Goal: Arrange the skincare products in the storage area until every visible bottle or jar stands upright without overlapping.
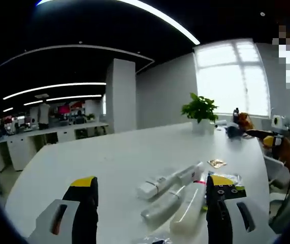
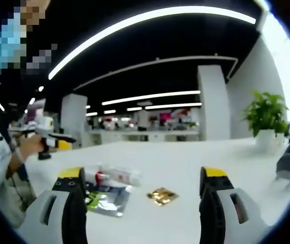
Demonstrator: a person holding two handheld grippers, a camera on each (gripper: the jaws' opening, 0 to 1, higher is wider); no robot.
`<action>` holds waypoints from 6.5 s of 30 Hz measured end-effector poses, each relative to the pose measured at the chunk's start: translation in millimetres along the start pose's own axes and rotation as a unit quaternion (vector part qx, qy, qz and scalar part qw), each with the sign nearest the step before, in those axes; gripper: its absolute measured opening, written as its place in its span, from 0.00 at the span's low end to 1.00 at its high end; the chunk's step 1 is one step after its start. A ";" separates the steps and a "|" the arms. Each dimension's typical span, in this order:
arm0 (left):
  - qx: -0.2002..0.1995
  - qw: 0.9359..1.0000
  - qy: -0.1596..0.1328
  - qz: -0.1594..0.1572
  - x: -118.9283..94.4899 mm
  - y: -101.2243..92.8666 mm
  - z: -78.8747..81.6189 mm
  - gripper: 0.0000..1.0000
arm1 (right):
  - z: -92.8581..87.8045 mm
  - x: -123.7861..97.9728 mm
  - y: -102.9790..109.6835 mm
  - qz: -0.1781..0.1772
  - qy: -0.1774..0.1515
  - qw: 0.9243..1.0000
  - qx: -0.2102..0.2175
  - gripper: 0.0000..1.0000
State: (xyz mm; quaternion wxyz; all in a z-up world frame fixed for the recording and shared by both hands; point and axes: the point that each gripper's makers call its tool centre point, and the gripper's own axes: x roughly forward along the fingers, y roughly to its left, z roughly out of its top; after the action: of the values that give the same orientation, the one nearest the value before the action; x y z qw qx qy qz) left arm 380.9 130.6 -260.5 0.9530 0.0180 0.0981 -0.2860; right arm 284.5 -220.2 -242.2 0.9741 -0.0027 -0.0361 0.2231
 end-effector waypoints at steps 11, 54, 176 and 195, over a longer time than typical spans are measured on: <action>0.025 0.999 0.034 -0.009 28.2 9.8 -1.9 0.90 | -0.6 -3.8 2.1 0.002 0.003 1.000 -0.001 0.91; 0.139 0.972 0.183 -0.051 116.6 10.2 -36.3 0.85 | -9.4 -20.7 -15.7 -0.024 0.011 0.999 0.019 0.90; 0.086 0.876 0.458 -0.127 140.7 -27.9 -92.6 0.33 | -29.5 -37.1 -5.7 -0.022 0.035 0.999 0.025 0.87; -0.032 0.918 0.381 -0.102 154.2 -20.4 -73.4 0.30 | -29.4 -37.2 -7.3 -0.024 0.035 0.999 0.024 0.87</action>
State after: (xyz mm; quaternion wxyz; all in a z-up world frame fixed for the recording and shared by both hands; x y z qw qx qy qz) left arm 482.7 36.7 -362.4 0.8094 0.0852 0.4638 -0.3500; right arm 256.3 -242.6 -273.9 0.9797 0.0138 0.0036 0.2002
